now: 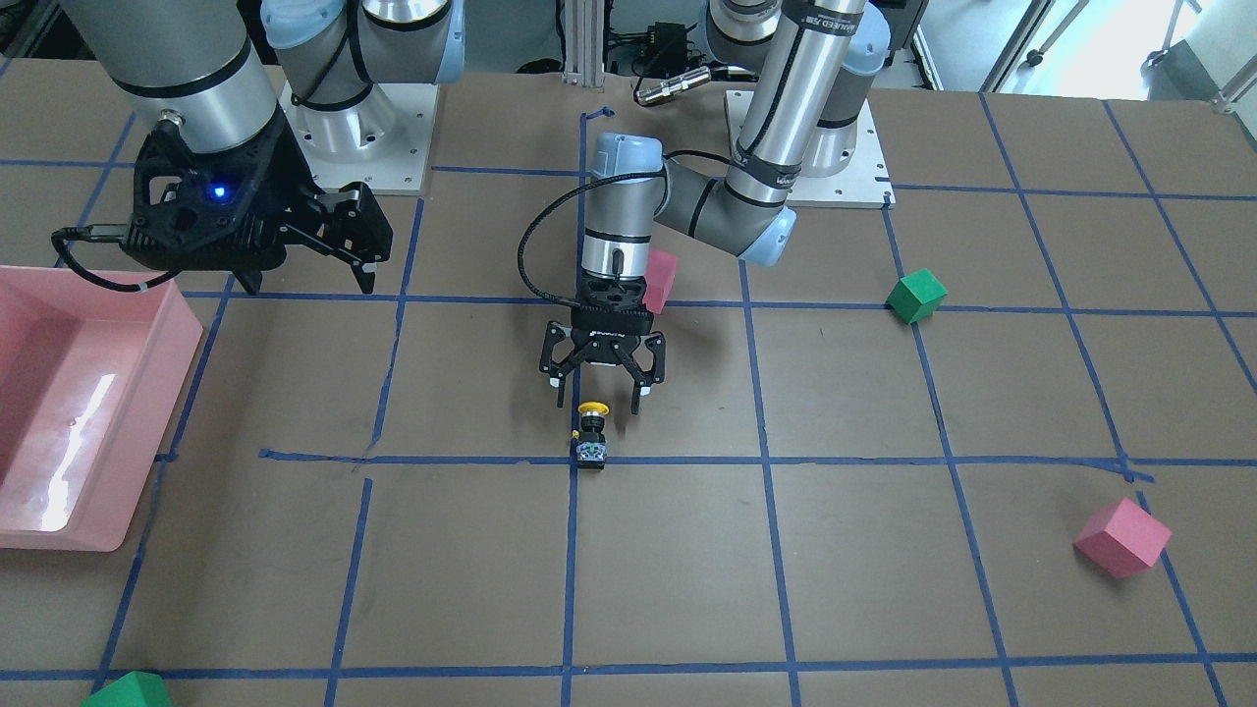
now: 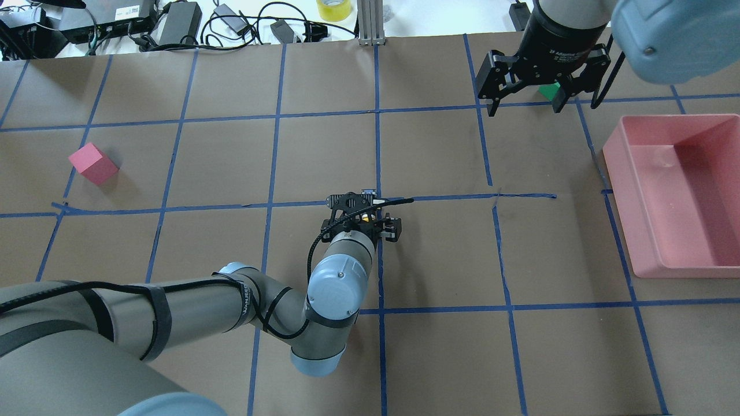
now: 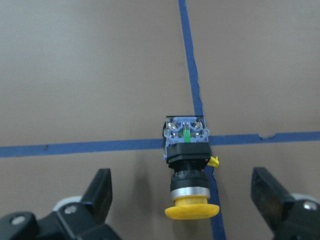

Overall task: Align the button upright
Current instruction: 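Lower the left gripper over the lying button and grasp it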

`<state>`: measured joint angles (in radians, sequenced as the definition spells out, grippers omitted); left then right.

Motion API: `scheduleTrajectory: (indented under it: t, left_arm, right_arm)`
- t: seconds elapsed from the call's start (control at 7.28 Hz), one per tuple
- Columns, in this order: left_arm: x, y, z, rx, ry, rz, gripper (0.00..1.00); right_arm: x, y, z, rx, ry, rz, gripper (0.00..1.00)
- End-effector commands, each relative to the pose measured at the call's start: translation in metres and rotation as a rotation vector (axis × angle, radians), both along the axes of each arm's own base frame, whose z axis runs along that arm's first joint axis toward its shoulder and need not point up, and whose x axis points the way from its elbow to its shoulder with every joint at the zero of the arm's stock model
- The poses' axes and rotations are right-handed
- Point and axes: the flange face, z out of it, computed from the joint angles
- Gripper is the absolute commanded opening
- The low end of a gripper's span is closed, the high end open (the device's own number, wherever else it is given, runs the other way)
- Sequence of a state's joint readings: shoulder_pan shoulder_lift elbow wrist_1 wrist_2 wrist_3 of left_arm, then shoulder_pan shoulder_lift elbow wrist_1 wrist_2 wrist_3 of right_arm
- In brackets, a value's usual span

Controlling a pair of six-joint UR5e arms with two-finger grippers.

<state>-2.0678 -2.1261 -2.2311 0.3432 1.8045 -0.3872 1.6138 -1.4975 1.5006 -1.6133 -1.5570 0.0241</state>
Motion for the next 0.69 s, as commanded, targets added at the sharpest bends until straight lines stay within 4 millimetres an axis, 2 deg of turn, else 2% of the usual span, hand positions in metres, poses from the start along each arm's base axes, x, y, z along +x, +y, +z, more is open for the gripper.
scheduleTrajectory:
  t: [0.0,0.27,0.55]
  left_arm:
    - [-0.002,-0.001,-0.005,0.001,-0.001,0.003,0.79]
    - [-0.007,-0.008,-0.01,-0.002,-0.001,0.0,0.75]
    - [-0.007,-0.009,-0.015,0.007,-0.009,-0.004,0.53]
  right_arm:
    - [0.0,0.0,0.0,-0.001,0.0,0.001,1.0]
    - [0.0,0.0,-0.001,0.002,0.0,0.0,1.0]
    - [0.0,0.0,-0.001,0.003,0.0,0.0,1.0]
